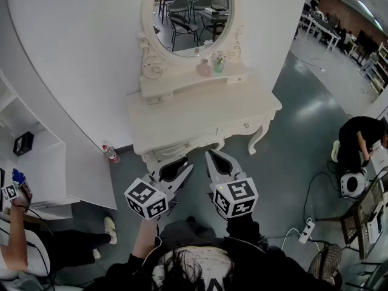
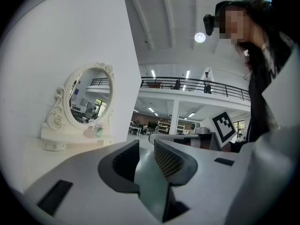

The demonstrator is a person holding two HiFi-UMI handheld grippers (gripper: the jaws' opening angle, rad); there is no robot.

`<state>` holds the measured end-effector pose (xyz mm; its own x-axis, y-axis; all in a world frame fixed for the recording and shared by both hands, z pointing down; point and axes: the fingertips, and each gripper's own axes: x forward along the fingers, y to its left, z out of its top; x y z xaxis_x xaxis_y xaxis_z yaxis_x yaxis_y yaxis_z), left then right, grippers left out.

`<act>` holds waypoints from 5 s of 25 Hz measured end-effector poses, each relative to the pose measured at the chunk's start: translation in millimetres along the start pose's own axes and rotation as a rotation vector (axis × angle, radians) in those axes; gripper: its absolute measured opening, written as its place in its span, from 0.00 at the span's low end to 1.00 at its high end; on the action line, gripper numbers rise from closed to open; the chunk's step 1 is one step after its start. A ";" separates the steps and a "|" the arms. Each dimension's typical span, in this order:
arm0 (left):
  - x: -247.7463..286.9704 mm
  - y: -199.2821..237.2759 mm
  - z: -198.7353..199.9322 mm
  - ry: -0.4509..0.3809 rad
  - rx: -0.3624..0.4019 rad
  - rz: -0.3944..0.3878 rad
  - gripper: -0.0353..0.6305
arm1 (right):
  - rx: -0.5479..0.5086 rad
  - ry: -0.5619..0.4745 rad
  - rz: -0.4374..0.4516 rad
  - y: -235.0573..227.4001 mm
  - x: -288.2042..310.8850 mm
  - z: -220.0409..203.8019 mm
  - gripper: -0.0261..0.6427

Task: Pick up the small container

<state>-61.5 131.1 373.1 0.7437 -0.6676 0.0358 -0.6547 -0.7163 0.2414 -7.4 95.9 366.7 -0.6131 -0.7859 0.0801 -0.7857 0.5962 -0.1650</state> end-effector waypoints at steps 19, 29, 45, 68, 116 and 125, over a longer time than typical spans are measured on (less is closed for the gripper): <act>8.4 34.4 1.7 0.012 -0.008 -0.017 0.19 | 0.028 -0.011 -0.016 -7.9 32.6 -2.5 0.05; 9.3 50.5 -5.8 0.028 -0.025 -0.061 0.19 | 0.034 0.001 -0.061 -6.9 43.9 -13.3 0.05; 65.2 62.8 -26.1 0.056 -0.090 -0.100 0.19 | 0.053 0.050 -0.108 -62.8 47.8 -29.7 0.05; 243.5 137.1 1.1 0.049 -0.088 0.075 0.19 | 0.047 0.102 0.096 -228.9 157.3 4.3 0.05; 311.9 284.1 23.2 0.113 -0.072 0.200 0.19 | 0.044 0.166 0.208 -293.0 329.3 3.3 0.05; 316.0 321.5 22.2 0.131 -0.049 0.173 0.19 | -0.019 0.191 0.175 -304.3 376.2 -4.6 0.05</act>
<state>-40.0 -314.7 440.4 0.6338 -0.7457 0.2055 -0.7693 -0.5803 0.2672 0.7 -380.4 451.6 -0.7431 -0.6262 0.2359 -0.6663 0.7249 -0.1748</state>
